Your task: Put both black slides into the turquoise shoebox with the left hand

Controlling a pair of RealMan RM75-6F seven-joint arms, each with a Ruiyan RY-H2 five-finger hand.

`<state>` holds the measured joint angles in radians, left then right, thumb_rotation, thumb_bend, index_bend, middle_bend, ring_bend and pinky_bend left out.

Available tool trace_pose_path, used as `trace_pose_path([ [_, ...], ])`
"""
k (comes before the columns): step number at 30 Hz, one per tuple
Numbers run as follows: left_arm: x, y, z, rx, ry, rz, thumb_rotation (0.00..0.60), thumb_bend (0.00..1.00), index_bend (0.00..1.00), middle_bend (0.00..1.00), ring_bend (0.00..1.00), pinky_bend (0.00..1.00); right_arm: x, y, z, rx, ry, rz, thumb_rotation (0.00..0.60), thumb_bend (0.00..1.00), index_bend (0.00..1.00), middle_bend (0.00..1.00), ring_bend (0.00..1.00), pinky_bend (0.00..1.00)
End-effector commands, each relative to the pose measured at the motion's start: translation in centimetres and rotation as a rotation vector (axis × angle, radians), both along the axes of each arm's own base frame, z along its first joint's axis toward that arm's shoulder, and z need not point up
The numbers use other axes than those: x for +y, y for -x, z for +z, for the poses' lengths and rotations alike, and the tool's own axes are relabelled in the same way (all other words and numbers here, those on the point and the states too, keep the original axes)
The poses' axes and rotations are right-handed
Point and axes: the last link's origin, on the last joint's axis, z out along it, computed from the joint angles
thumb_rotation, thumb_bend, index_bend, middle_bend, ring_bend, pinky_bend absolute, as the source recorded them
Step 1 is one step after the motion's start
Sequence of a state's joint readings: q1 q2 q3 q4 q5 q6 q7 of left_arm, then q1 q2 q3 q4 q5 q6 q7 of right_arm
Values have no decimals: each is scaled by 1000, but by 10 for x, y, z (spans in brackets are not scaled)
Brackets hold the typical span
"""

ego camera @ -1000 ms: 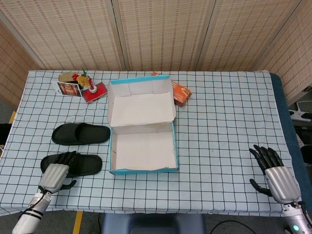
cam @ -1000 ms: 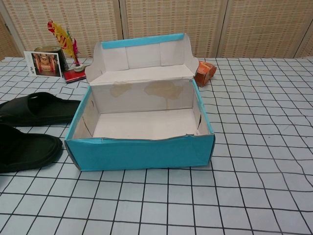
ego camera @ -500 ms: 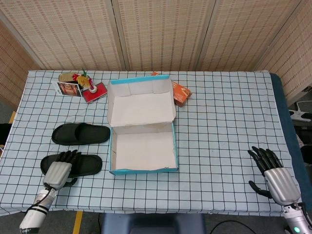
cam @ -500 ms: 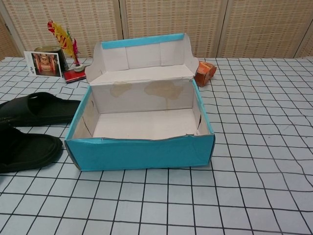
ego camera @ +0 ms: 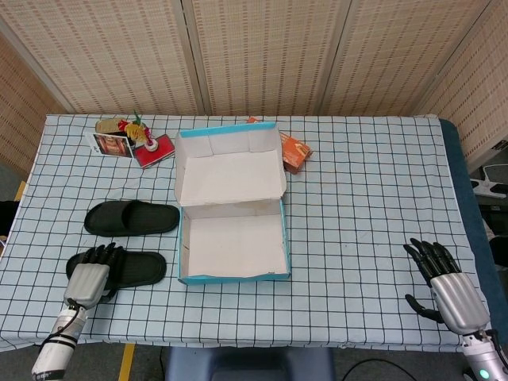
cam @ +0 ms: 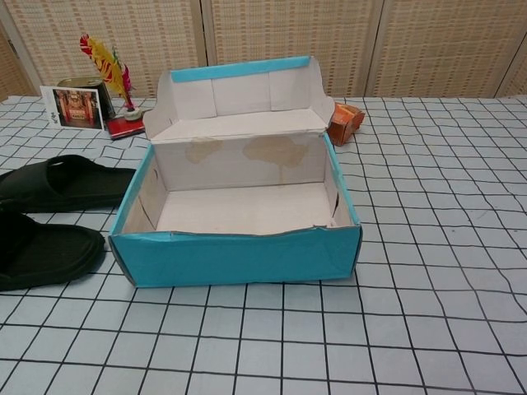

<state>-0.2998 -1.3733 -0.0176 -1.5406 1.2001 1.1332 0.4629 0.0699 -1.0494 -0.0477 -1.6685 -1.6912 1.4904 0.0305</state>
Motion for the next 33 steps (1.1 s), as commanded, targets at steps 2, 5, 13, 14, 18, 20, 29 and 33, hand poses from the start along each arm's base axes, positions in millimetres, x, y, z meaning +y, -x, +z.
trace_pose_path([
  [2,0,3,2,8,2,23,599,293,0,0,0,101,0,0,0,0,-1,-1,600,181,0,0,0,0],
  [5,1,5,4,13,2,41,600,293,0,0,0,107,0,0,-1,2,-3,0,600,180,0,0,0,0],
  [13,2,13,1,39,20,64,600,305,0,0,0,155,1,-1,-2,6,-7,1,600,181,0,0,0,0],
  [14,2,16,-1,45,30,73,600,307,0,0,0,159,1,-1,-2,6,-6,0,600,181,0,0,0,0],
  [18,2,21,-8,54,54,86,600,314,0,0,7,175,1,-1,-1,6,-5,1,600,181,0,0,0,0],
  [20,4,22,-10,45,45,77,600,324,0,0,75,183,1,-1,-1,6,-4,1,600,181,0,0,0,0],
  [29,6,23,-10,34,7,47,600,414,49,307,445,304,1,-1,-1,6,-5,1,600,180,0,0,0,0],
  [33,8,21,-3,28,-51,28,600,506,189,533,623,472,2,-1,-2,7,-9,1,600,181,0,0,0,0],
])
